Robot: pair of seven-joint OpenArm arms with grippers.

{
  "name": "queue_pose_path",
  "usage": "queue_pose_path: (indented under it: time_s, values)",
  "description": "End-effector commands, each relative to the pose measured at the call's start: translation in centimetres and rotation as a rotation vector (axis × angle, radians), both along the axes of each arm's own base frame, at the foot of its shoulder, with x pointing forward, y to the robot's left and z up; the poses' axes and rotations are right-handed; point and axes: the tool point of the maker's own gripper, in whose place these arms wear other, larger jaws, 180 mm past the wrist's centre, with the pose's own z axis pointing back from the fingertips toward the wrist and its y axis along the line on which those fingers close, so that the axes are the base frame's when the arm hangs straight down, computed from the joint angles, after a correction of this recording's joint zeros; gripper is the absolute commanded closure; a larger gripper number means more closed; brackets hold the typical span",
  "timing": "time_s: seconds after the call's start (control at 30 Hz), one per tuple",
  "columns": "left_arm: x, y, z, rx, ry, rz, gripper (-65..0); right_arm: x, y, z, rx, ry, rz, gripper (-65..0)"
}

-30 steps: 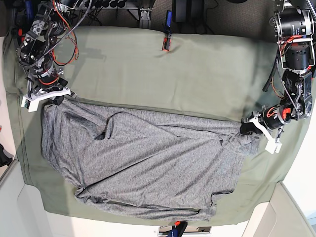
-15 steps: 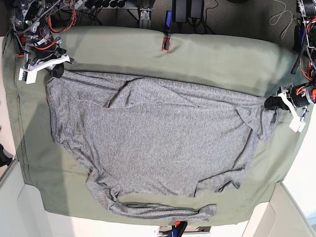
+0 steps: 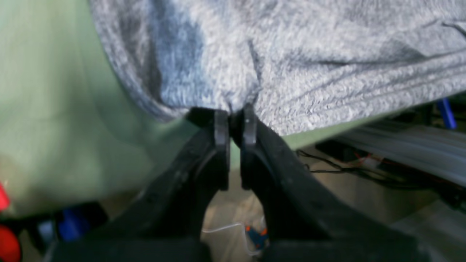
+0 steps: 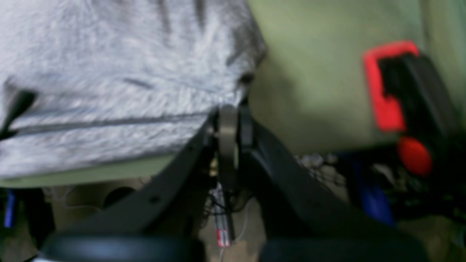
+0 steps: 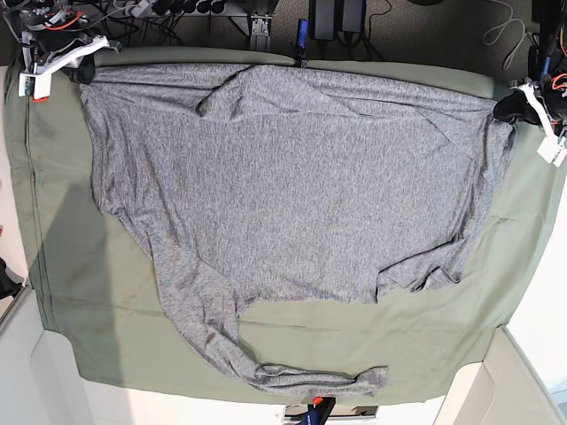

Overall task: Fold the T-shirt properly
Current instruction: 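Lift and pull the grey shirt outward with both grippers, spreading it flat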

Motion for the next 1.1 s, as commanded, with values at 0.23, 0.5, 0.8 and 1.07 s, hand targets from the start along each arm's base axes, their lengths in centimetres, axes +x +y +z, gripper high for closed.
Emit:
queue_pose_path:
  time_s: [0.23, 0.5, 0.8, 1.07]
  values:
    - [1.9, 0.4, 1.6, 0.013, -0.102, 0.027, 0.0, 0.5, -2.4, 1.6, -0.065, -0.054, -0.033, 0.0]
    - [1.7, 0.2, 1.3, 0.002, -0.102, 0.034, -2.0, 0.6, -2.2, 1.7, -0.049, -0.059, -0.031, -4.5]
    - [2.1, 0.1, 1.6, -0.003, -0.125, 0.039, -12.5, 1.9, 2.5, 3.1, 0.169, -0.171, 0.103, -10.3]
    - [3.0, 1.5, 1.7, 0.100, -0.151, 0.017, -32.9, 2.6, 4.3, 4.3, 0.236, -0.234, 0.183, -10.3]
